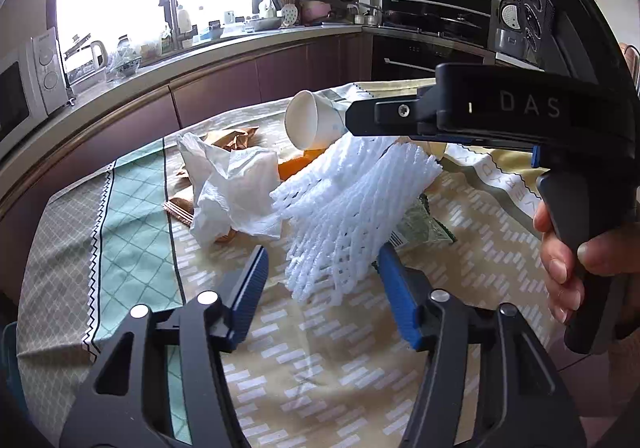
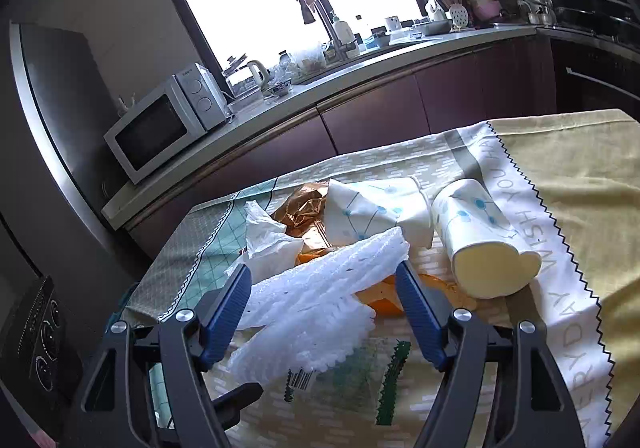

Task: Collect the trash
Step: 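Return both tools to the table and grasp the white foam netting with the left tool, then drop the foam netting from the left tool into the bin while the right drops its netting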

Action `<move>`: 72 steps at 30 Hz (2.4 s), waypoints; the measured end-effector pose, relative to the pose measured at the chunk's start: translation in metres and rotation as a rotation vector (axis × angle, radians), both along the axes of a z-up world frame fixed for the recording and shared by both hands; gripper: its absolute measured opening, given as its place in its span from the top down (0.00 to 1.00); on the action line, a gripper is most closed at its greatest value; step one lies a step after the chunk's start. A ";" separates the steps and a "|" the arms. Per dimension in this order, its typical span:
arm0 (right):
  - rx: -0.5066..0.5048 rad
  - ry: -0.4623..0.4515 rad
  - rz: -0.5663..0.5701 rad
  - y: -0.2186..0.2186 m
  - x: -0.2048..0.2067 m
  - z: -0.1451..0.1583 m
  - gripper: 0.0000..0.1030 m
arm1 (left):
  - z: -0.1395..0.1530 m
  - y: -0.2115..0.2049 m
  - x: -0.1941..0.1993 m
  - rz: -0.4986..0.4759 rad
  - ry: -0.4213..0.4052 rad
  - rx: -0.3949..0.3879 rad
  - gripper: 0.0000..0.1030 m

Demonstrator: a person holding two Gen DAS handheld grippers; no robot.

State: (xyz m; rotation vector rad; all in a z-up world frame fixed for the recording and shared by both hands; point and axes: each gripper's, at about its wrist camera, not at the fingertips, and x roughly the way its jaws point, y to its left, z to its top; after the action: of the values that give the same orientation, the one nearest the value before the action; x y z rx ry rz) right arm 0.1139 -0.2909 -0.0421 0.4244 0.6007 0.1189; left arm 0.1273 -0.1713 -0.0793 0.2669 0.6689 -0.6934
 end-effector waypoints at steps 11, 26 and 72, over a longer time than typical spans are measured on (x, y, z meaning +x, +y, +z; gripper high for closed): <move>0.156 -0.002 0.051 -0.012 0.001 -0.008 0.78 | -0.003 0.007 0.002 -0.047 0.064 -0.031 0.89; 0.180 -0.129 0.094 -0.007 -0.030 0.019 0.90 | 0.029 0.064 -0.024 -0.022 0.020 -0.117 0.90; 0.116 0.015 0.788 0.371 0.121 0.011 0.90 | 0.001 0.446 0.026 0.768 0.031 -0.041 0.90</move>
State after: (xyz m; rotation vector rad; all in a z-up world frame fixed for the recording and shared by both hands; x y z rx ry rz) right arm 0.2344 0.0799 -0.0310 0.2797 0.7525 0.9058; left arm 0.1534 0.2744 -0.0780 -0.0498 0.7192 0.0254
